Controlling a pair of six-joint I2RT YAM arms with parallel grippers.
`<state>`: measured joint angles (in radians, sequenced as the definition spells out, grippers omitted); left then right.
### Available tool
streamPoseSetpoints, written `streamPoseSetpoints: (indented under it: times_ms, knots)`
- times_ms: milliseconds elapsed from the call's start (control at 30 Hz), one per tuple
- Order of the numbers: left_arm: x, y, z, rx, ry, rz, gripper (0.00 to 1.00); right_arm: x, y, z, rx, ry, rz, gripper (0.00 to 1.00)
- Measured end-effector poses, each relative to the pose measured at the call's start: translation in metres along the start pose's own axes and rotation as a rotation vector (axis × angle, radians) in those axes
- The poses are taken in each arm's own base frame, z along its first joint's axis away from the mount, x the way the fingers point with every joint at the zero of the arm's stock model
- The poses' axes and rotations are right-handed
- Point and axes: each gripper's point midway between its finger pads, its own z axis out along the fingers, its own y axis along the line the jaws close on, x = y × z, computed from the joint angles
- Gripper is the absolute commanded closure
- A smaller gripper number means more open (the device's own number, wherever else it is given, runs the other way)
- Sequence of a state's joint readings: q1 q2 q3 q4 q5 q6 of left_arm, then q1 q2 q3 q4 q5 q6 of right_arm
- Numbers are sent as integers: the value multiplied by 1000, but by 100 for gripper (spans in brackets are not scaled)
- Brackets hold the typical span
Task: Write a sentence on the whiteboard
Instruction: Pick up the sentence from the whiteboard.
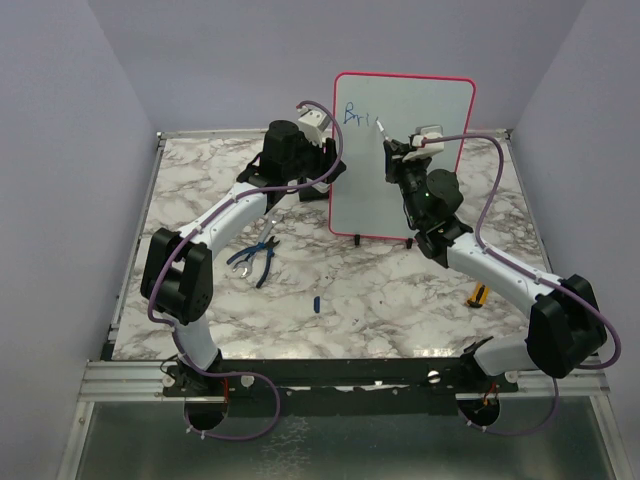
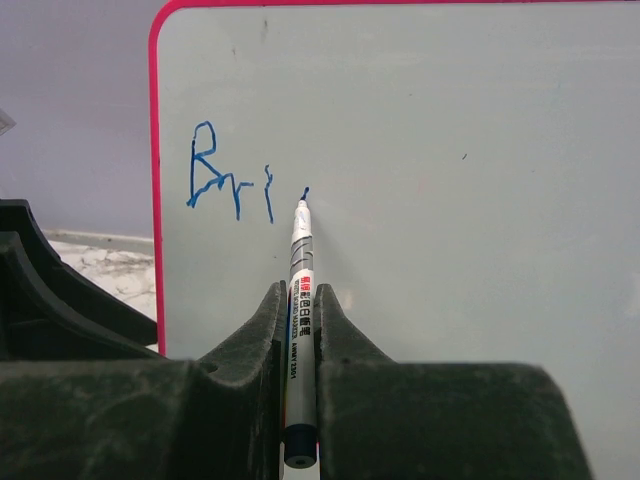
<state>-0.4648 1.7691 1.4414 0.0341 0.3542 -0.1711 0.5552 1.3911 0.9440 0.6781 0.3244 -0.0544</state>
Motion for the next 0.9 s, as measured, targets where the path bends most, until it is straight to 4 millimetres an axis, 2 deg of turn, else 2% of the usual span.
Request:
streamPoseSetpoints:
  times_ms: [900]
  knots:
    - [0,0,0,-1,0,0,51,7,5,1,-31,21,-24,99]
